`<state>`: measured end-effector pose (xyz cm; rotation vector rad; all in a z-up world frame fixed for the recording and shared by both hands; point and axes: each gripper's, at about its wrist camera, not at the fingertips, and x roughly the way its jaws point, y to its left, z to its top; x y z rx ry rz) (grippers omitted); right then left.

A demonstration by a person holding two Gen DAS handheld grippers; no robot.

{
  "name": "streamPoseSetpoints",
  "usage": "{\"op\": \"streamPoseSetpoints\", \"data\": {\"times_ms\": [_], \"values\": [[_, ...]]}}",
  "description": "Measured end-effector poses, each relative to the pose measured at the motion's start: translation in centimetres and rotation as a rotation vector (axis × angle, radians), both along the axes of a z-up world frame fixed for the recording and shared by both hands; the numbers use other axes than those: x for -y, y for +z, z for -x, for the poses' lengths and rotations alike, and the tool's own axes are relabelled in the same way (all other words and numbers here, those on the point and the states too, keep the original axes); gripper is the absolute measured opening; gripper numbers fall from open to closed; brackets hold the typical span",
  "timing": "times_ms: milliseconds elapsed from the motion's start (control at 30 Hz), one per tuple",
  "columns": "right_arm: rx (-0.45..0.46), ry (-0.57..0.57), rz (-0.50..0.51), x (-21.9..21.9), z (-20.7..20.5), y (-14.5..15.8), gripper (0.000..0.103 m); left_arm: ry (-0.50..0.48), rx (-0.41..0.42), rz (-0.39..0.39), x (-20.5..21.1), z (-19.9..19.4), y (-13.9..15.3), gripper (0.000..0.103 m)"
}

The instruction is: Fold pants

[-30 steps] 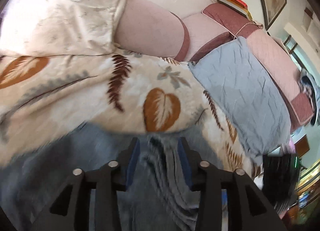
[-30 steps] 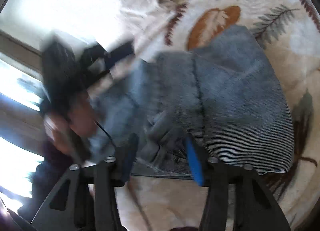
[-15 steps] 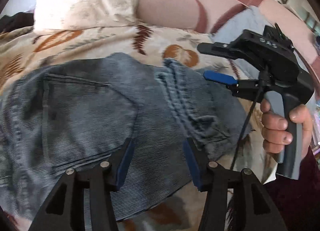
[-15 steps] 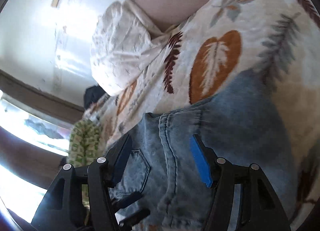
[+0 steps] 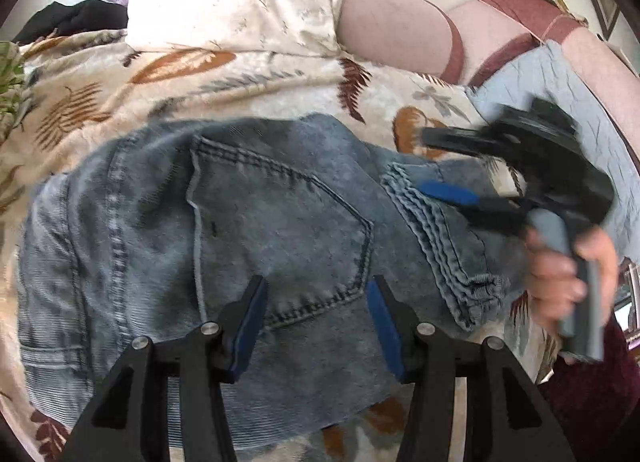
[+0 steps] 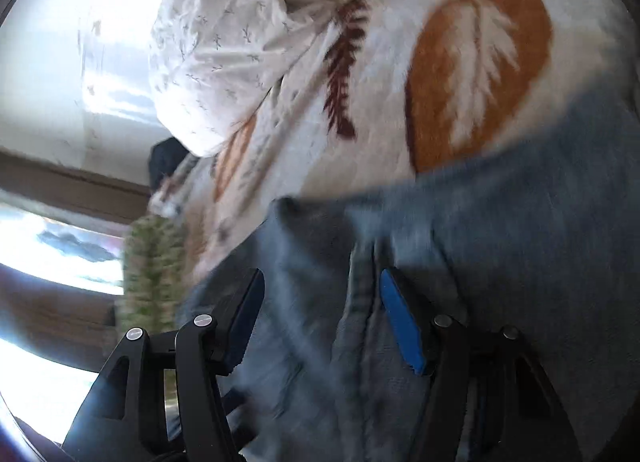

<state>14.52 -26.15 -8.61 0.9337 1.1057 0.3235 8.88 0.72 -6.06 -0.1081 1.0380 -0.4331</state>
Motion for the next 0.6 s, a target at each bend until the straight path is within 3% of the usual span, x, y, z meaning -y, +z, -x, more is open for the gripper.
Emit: {"op": "streamPoseSetpoints", "data": {"times_ms": [67, 133, 200, 367, 500, 600], "values": [[0.061, -0.026, -0.101, 1.3, 1.9, 1.3, 0.060, 0.023, 0.012, 0.004, -0.5, 0.0, 0.6, 0.054], [0.125, -0.064, -0.064, 2.3, 4.0, 3.1, 0.062, 0.037, 0.026, 0.012, -1.1, 0.4, 1.2, 0.054], [0.127, -0.071, -0.031, 2.4, 5.9, 3.6, 0.063, 0.049, 0.030, 0.009, -1.4, 0.7, 1.4, 0.054], [0.021, -0.002, -0.026, -1.1, 9.8, 0.5, 0.059, 0.128, 0.023, 0.023, -3.5, 1.5, 1.8, 0.054], [0.059, -0.052, -0.080, -1.7, 12.8, -0.3, 0.056, 0.216, -0.008, -0.025, -5.9, 2.0, 0.8, 0.054], [0.061, -0.104, -0.153, -0.6, 14.0, -2.1, 0.044, 0.269, -0.045, -0.036, -7.6, 2.5, -0.5, 0.054]]}}
